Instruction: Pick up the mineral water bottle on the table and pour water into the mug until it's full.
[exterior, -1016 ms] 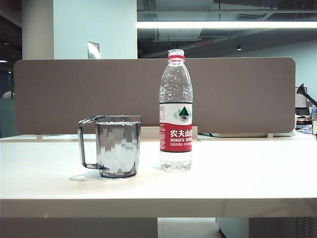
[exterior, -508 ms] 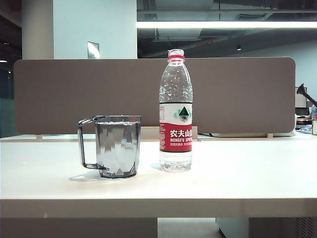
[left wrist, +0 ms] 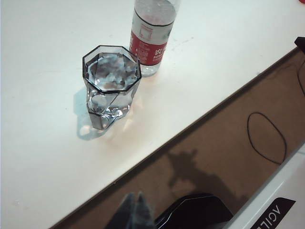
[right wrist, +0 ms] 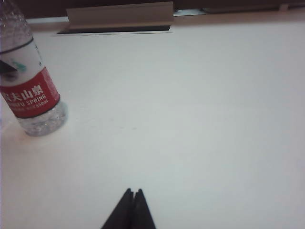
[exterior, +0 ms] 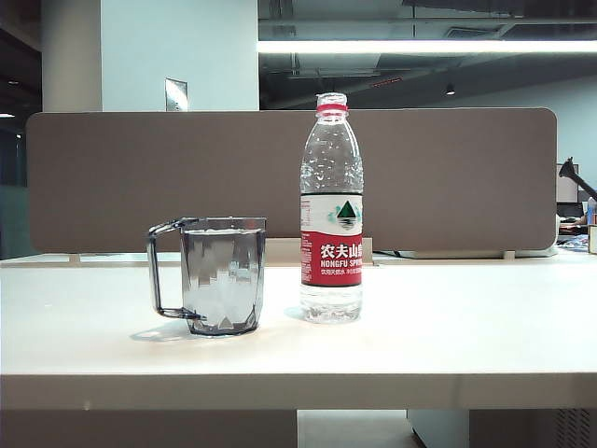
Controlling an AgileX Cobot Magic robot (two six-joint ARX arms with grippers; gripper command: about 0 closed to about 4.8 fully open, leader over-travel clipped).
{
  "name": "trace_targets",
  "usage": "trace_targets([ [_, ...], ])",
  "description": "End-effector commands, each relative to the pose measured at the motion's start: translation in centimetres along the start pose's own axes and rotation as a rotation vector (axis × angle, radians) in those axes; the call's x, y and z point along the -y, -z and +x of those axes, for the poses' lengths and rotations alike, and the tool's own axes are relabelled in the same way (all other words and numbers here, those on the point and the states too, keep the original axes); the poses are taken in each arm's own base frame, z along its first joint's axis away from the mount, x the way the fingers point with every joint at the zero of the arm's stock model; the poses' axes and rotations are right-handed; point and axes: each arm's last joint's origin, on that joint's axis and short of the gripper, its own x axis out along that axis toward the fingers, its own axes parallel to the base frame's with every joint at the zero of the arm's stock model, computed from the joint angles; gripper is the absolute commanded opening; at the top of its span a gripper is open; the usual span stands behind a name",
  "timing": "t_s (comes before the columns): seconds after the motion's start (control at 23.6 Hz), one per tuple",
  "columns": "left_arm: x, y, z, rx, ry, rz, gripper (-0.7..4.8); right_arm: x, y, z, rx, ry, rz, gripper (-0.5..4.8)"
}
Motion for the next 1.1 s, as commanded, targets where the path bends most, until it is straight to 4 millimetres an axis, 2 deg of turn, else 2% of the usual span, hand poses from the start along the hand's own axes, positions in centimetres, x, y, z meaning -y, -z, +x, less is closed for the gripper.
trace_targets([
  [0.04,0.1,-0.2,-0.1,0.012,0.003,0.006,-0.05,0.0,0.1,0.1,0.003,0.003,-0.029,0.00],
  [0.59,0.3,0.0,-0.6,0.031,-0.002,0.014,-0.06,0.0,0.1,0.1,0.003,0.003,-0.029,0.00],
  [0.72,1.2,0.4,-2.7,0.159,-0.036,0.161,-0.05,0.0,0.1,0.1,0.003,0.003,-0.029,0.00],
  [0.89,1.9,1.0,-4.3,0.378,-0.089,0.346,-0.05,0.0,0.1,0.1,0.003,0.003,-0.029,0.00],
  [0.97,2.0,1.6,-4.5,0.509,-0.115,0.397,-0.05,0.0,0.1,0.1,0.003,0.003,-0.029,0.00],
  [1.1,1.3,4.1,-3.2,0.680,-0.199,0.424,-0.05,0.0,0.1,0.1,0.003,0.003,-0.029,0.00],
])
